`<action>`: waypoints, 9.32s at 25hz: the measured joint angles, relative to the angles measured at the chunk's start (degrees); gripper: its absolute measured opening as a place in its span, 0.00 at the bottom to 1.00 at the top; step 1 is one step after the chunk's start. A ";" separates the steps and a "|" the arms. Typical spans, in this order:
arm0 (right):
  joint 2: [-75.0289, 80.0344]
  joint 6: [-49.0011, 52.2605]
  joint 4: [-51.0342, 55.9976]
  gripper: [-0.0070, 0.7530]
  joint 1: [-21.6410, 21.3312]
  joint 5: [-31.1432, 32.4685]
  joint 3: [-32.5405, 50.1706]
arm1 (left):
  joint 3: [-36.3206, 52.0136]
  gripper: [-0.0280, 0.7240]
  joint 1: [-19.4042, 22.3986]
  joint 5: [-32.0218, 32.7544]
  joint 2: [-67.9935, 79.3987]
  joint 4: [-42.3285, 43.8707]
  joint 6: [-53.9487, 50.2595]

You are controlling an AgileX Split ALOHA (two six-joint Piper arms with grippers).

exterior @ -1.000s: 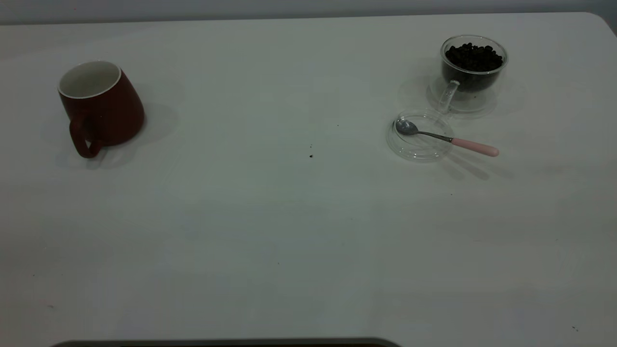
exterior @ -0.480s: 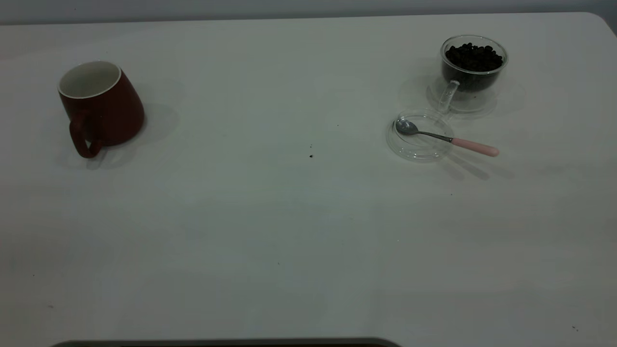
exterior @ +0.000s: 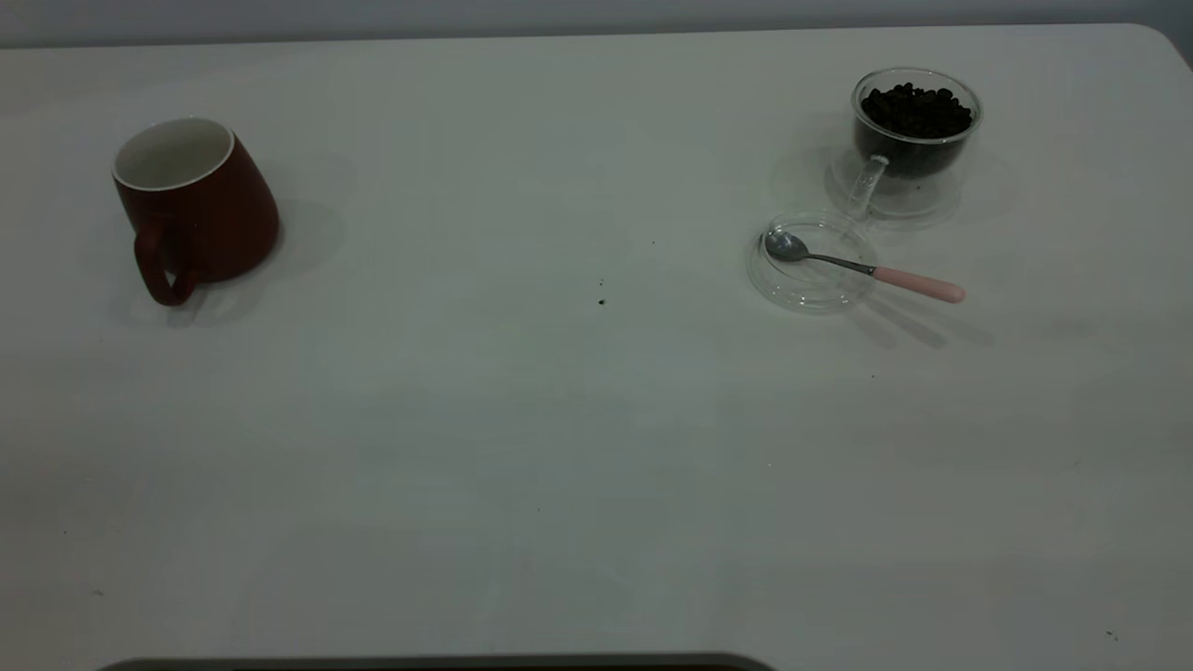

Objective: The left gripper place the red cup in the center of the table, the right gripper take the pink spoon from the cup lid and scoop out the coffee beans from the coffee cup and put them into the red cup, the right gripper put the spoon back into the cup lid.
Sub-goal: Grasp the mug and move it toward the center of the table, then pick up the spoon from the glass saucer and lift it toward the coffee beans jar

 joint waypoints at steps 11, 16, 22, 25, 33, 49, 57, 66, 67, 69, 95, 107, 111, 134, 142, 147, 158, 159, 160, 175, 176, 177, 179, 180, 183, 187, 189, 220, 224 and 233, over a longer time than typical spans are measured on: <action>0.00 0.00 0.00 0.79 0.00 0.00 0.00 | -8.02 0.79 0.00 -4.56 24.42 4.02 0.46; 0.00 0.00 0.00 0.79 0.00 0.00 0.00 | -14.45 0.79 0.00 -10.83 42.02 7.35 1.41; 0.00 0.00 0.00 0.79 0.00 0.00 0.00 | -24.00 0.79 0.00 -16.80 63.34 14.75 8.08; 0.00 0.00 0.00 0.79 0.00 0.00 0.00 | -28.06 0.79 0.00 -17.84 72.32 18.07 12.31; 0.00 0.00 0.00 0.79 0.00 0.00 0.00 | -34.41 0.79 0.00 -22.81 90.68 23.86 33.36; 0.00 0.00 0.00 0.79 0.00 0.00 0.00 | -49.33 0.79 0.00 -36.02 122.14 28.33 53.76; 0.00 0.00 0.00 0.79 0.00 0.00 0.00 | -51.79 0.79 -0.22 -43.65 130.10 33.35 54.38; 0.00 0.00 0.00 0.78 0.00 0.00 0.00 | -51.97 0.79 -3.08 -45.39 133.20 34.18 55.53; 0.00 0.00 0.00 0.77 0.00 0.00 0.00 | -51.97 0.79 -3.73 -45.39 133.20 34.18 55.53; 0.00 0.00 0.00 0.77 0.00 0.00 0.00 | -51.97 0.79 -5.71 -45.28 133.22 34.18 55.53; 0.00 0.00 0.00 0.77 0.00 0.00 0.00 | -51.99 0.79 -30.56 -41.81 132.66 33.88 28.41; 0.00 0.00 0.00 0.77 0.00 0.00 0.00 | -51.99 0.79 -28.49 -15.84 110.14 34.48 -5.04; 0.00 0.00 0.00 0.77 0.00 0.00 0.00 | -51.99 0.79 -28.49 -10.57 100.19 39.07 -13.78; 0.00 0.00 0.00 0.77 0.00 0.00 0.00 | -44.24 0.79 -28.49 1.93 48.82 30.51 -19.29; 0.00 0.00 0.00 0.77 0.00 0.00 0.00 | -27.69 0.79 -28.49 1.96 27.08 18.12 -13.91; 0.00 0.00 0.00 0.77 0.00 0.00 0.00 | -13.66 0.79 -28.49 1.68 15.19 6.66 -7.71; 0.00 0.00 0.00 0.77 0.00 0.00 0.00 | -0.25 0.79 -28.49 0.29 0.01 0.32 -2.85; 0.00 0.00 0.00 0.77 0.00 0.00 0.00 | -0.12 0.79 -28.49 0.29 0.01 0.26 -2.85; 0.00 0.00 0.00 0.77 0.00 0.00 0.00 | -0.05 0.79 -28.49 0.29 0.01 0.26 -2.85; 0.00 0.00 0.00 0.77 0.00 0.00 0.00 | -0.05 0.79 -28.01 0.29 0.01 0.20 -2.78; 0.00 0.00 0.00 0.77 0.00 0.00 0.00 | -0.05 0.79 -27.02 0.29 0.01 0.14 -2.68; 0.00 0.00 0.00 0.77 0.00 0.00 0.00 | -0.05 0.79 -25.09 0.29 0.01 0.09 -2.56; 0.00 0.00 0.00 0.77 0.00 0.00 0.00 | -0.05 0.79 -19.87 0.29 0.01 0.09 -2.56; 0.00 0.00 0.00 0.77 0.00 0.00 0.00 | -0.05 0.79 -17.40 0.29 0.01 0.09 -2.56; 0.00 0.00 0.00 0.77 0.00 0.00 0.00 | -0.05 0.79 -9.44 0.29 0.01 0.39 -2.30; 0.00 0.00 0.00 0.77 0.00 0.00 0.00 | -0.05 0.79 -1.51 0.29 0.01 0.59 -2.19; 0.00 0.00 0.00 0.77 0.00 0.00 0.00 | -0.05 0.79 0.55 0.29 0.01 0.63 -2.19; 0.00 0.00 0.00 0.77 0.06 0.00 0.00 | -0.05 0.79 1.46 0.29 0.01 0.87 -2.42; 0.00 0.00 0.22 0.77 0.47 0.00 0.00 | -0.05 0.79 1.46 0.29 0.01 0.87 -2.46; 0.00 0.41 1.31 0.77 0.47 0.00 0.00 | -0.05 0.79 1.46 0.29 0.01 0.87 -2.59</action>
